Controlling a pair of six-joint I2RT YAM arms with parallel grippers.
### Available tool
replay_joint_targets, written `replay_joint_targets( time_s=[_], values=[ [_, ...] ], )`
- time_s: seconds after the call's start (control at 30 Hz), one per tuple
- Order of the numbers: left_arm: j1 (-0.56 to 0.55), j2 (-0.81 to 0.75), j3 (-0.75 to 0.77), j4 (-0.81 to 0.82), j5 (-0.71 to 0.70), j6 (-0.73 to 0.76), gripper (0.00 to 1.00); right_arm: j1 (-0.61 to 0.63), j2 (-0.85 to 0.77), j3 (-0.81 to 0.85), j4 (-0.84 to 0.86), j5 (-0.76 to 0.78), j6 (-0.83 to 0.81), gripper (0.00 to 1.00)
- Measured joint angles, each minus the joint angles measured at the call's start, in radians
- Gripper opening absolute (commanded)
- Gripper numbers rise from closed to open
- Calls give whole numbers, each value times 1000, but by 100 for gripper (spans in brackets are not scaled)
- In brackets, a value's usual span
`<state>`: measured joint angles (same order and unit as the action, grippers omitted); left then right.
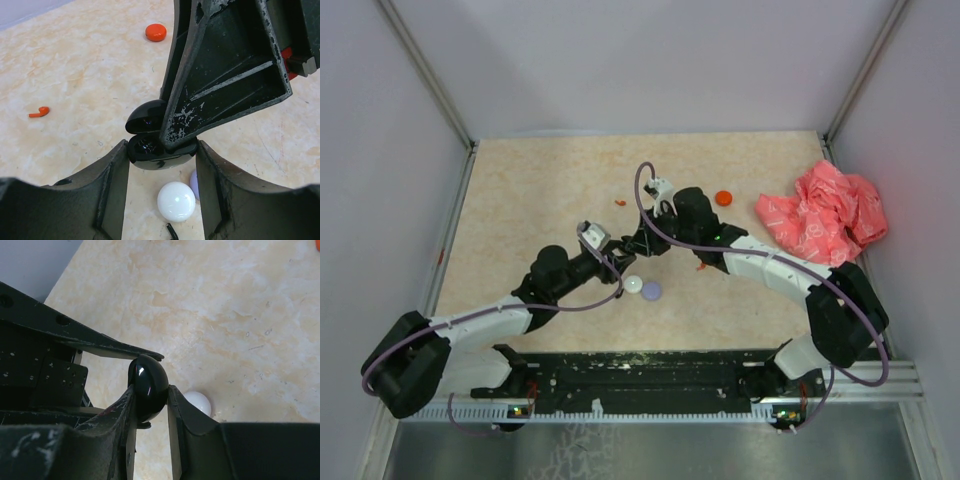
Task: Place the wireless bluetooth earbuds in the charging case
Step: Pick up the charging case at the center of the board.
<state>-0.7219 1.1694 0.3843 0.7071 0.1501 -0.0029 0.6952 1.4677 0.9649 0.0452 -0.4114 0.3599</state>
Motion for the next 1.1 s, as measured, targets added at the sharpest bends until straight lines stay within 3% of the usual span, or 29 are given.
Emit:
replay_joint_targets(
  time_s=[0.17,0.4,0.73,0.93,1.1],
  values=[
    [0,0,-13,25,0,-4,67,-5,0,0,-3,-13,0,14],
    [12,-22,-45,43,43,-24,71,-17,-1,0,-10,-61,-28,13],
    [117,-79,-105,110,291,-50,68,-68,-32,56,-97,-196,-159,13],
    [161,-87,-109,185,430,-79,57,-69,-62,89,-146,-313,-243,13],
    [192,-90,-112,252,526,-100,57,-69,-62,120,-201,-404,-301,13]
  ],
)
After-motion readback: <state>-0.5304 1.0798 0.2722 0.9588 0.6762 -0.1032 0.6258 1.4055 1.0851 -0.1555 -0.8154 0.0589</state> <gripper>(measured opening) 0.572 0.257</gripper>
